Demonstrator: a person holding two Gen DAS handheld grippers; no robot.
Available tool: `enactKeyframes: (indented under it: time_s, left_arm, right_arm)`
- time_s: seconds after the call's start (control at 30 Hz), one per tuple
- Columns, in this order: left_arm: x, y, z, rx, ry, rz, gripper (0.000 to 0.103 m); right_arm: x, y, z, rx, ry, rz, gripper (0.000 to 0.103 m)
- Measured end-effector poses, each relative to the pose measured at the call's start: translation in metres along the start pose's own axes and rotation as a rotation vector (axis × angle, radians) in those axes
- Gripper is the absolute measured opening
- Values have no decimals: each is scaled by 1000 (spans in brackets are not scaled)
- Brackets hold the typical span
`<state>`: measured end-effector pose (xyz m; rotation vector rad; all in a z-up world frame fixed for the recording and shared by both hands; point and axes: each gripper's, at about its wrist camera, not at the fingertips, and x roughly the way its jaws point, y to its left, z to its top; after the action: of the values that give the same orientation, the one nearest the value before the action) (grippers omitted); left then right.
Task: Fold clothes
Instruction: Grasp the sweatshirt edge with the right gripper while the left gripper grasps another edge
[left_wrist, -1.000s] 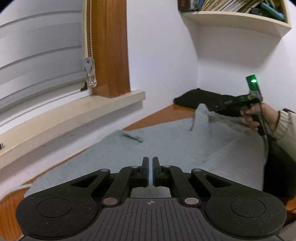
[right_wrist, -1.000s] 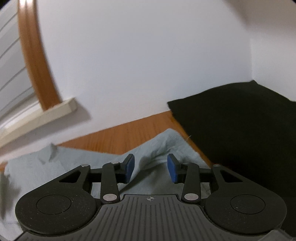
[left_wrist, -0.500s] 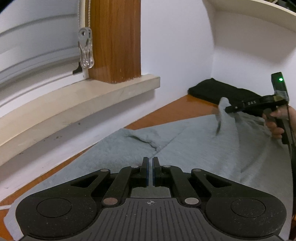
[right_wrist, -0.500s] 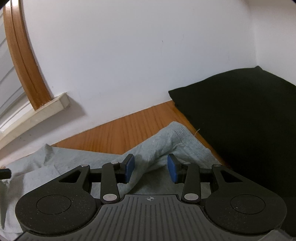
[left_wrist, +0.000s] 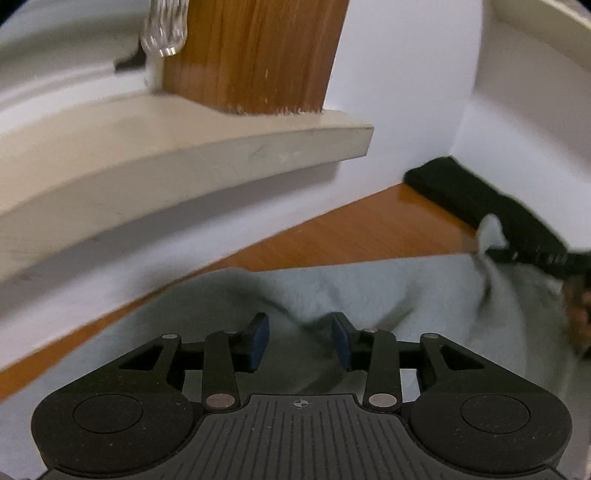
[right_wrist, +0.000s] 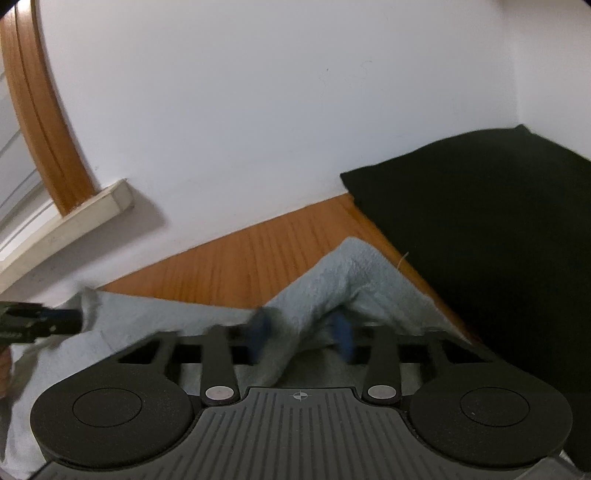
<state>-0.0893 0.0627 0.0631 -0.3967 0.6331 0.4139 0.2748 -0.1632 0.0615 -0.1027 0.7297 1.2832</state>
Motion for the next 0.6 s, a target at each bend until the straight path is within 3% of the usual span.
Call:
enactKeyframes:
  time_s: [0.13,0.3,0.33,0.37,0.4,0.47,0.6]
  left_arm:
    - [20,9,9,-50,19,-47,33]
    - [25,7,10,-51,11,-61,33]
    - [25,5,12,-42,9,-54,29]
    - [25,2,13,-24,1,-45,12]
    - [24,0,14,-8,-16,-38,4]
    - [16,-1,20,-10,-91,-30,5]
    - [4,0,36,-29,-217,-7,5]
  right_arm:
    - [-29,1,-10,-47,-95,43,4]
    - [-28,-3,-22,-80,-7,24,4]
    - [-25,-4,-23,-75,2,20,4]
    - [-24,-4,-22,-70,-4,19,4]
    - [-23,-5,-21,-65,-12,19,4]
    - [-27,-4,-19,-55,-68,13,3]
    - [-46,1,-11,-68,-287,-18,3]
